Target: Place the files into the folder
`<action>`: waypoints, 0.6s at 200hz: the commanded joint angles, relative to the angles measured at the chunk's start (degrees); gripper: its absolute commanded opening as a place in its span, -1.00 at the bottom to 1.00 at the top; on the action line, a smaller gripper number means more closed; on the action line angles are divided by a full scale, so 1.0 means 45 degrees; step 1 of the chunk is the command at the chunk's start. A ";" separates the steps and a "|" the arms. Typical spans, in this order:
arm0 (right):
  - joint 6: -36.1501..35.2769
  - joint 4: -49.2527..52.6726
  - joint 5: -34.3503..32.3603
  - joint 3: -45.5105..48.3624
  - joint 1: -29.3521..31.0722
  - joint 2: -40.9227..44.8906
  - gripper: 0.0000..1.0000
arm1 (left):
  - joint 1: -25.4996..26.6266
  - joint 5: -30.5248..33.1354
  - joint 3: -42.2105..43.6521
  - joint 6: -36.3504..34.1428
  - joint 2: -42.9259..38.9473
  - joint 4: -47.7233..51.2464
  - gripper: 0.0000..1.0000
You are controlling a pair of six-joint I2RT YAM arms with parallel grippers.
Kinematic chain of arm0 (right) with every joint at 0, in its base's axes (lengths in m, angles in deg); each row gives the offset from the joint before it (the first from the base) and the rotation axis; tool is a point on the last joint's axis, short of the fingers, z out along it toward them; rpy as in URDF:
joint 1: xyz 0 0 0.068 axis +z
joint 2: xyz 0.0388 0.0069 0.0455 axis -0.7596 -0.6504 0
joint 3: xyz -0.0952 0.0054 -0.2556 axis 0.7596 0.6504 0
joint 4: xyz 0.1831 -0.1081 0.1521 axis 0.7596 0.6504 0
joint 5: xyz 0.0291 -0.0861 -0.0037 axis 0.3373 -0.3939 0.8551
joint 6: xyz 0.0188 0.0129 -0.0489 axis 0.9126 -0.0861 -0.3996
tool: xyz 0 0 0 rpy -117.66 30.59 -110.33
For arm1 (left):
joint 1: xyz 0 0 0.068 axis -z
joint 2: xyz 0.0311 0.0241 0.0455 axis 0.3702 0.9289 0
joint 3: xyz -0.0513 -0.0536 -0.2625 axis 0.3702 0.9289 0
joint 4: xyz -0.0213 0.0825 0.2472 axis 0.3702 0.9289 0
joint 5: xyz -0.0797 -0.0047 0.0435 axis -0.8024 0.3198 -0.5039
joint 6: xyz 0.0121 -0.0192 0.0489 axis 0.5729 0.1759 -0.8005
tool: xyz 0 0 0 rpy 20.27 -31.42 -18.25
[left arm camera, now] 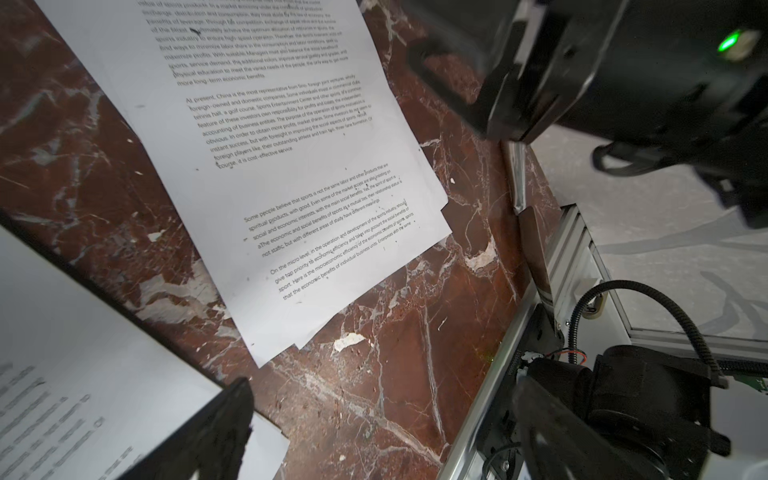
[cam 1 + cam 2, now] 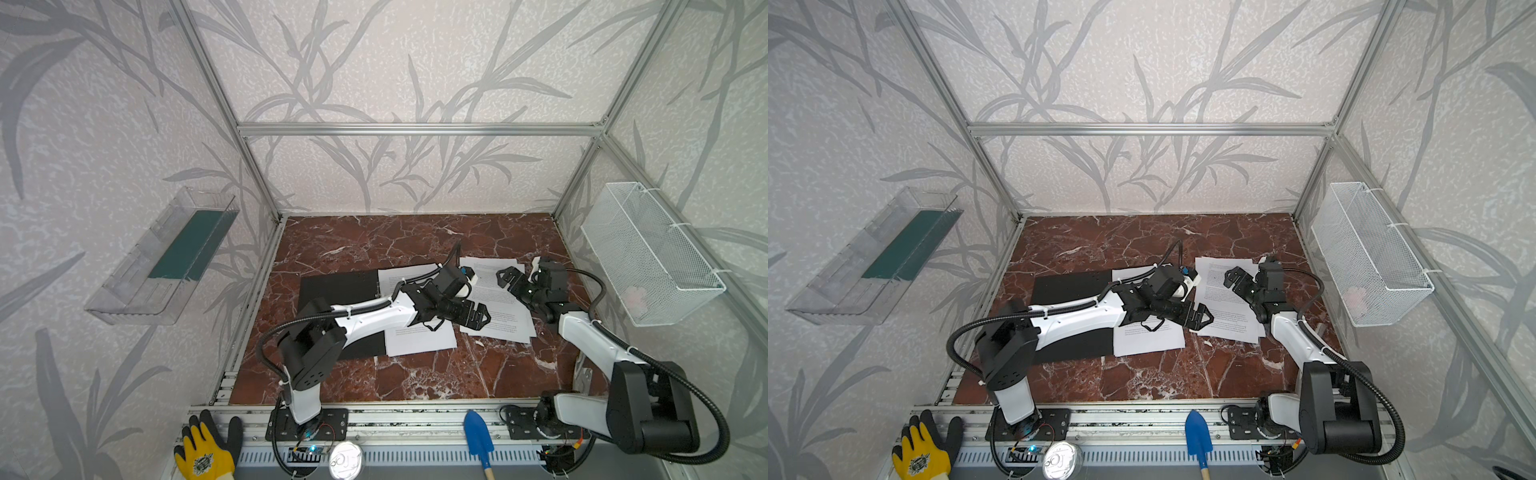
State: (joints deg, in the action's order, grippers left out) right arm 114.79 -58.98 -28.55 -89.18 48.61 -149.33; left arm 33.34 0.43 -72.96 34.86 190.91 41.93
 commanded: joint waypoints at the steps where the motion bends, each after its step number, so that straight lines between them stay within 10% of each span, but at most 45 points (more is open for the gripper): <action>1: -0.0863 0.0039 -0.0635 -0.0735 -0.0636 -0.0992 0.98 | 0.0067 -0.0834 -0.0938 -0.0406 0.0850 0.0380 0.86; 120: -0.1675 -0.0595 0.1504 -0.4575 -0.2601 -0.6931 0.98 | 0.0028 -0.1005 -0.3294 -0.2045 0.4285 0.3080 0.81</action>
State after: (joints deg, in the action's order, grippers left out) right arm 109.41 -61.10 -26.83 -106.71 38.53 -177.24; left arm 33.34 -4.97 -86.16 27.76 208.09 50.93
